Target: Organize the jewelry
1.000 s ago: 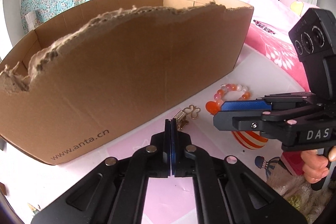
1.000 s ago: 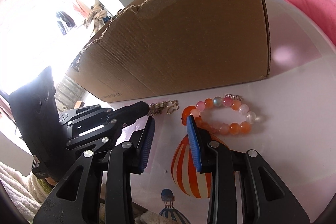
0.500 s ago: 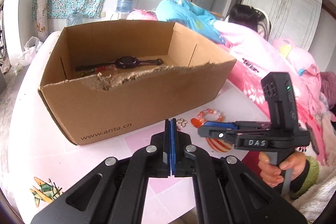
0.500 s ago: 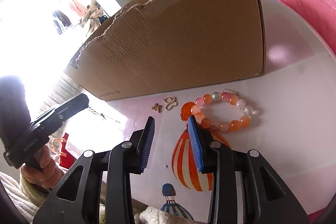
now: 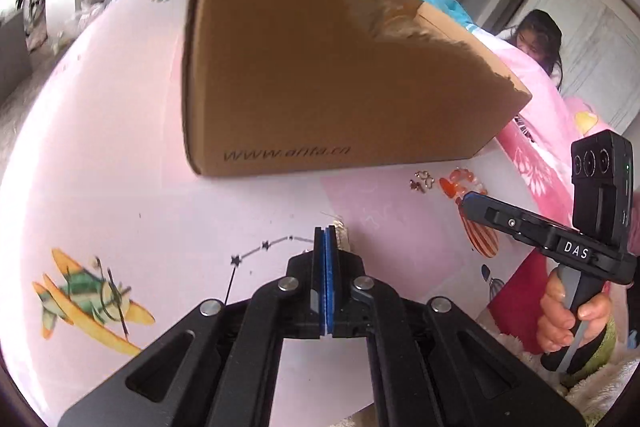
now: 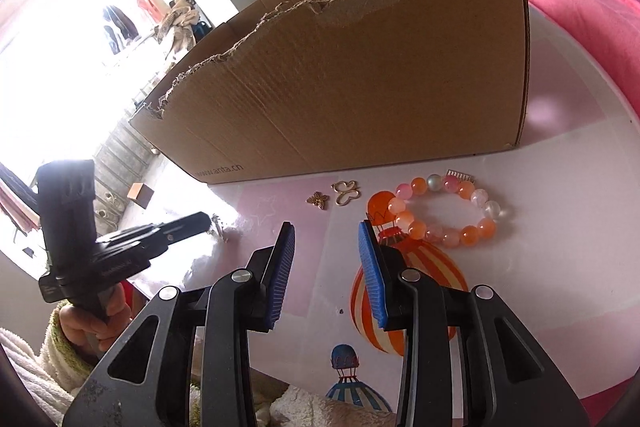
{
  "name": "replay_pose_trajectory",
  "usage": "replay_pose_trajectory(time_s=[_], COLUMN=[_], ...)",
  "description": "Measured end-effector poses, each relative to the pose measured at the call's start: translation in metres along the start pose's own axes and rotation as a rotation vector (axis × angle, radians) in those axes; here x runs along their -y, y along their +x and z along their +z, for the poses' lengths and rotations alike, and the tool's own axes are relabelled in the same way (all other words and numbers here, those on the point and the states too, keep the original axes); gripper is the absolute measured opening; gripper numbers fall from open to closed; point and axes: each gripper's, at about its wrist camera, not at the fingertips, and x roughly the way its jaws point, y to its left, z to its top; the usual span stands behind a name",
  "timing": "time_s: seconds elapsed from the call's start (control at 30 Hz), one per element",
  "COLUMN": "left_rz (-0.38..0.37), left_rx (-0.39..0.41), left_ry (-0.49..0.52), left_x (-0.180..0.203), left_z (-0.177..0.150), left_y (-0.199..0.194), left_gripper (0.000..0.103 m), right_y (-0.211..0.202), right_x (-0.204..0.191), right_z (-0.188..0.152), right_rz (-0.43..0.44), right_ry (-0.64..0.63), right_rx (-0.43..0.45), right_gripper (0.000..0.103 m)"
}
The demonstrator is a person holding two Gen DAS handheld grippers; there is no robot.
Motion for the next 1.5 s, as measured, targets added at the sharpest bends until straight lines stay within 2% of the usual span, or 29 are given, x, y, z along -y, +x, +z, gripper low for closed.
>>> replay_pose_trajectory(time_s=[0.13,0.33,0.63,0.93,1.07,1.3,1.5], left_rz=[0.003,0.016,0.007,-0.017,-0.021,-0.02,-0.015], left_rx=[0.04,0.027,0.042,0.056,0.061,0.063,0.065], left_ry=[-0.001,-0.035,-0.055,-0.077,-0.082,-0.082,-0.081], left_x=[-0.001,-0.014,-0.022,-0.034,-0.034,-0.032,-0.033], left_z=[-0.002,-0.004,-0.004,-0.006,-0.006,-0.005,-0.004], left_y=[-0.013,-0.013,-0.013,-0.017,-0.016,-0.013,-0.014], left_gripper=[0.0,0.0,0.0,0.0,0.0,0.0,0.0], right_y=[0.004,0.01,0.041,0.071,0.083,0.081,0.078], right_x=[-0.004,-0.021,-0.08,-0.109,-0.117,-0.113,-0.108], right_z=[0.001,0.005,0.008,0.007,0.007,0.012,0.01], right_rz=[0.005,0.042,0.145,0.112,0.087,0.089,0.022], right_ry=[-0.002,-0.042,-0.197,-0.308,-0.334,-0.314,-0.341], right_rx=[-0.007,-0.014,-0.086,-0.145,-0.157,-0.15,-0.118], right_gripper=[0.033,0.033,0.033,0.03,0.017,0.018,0.018])
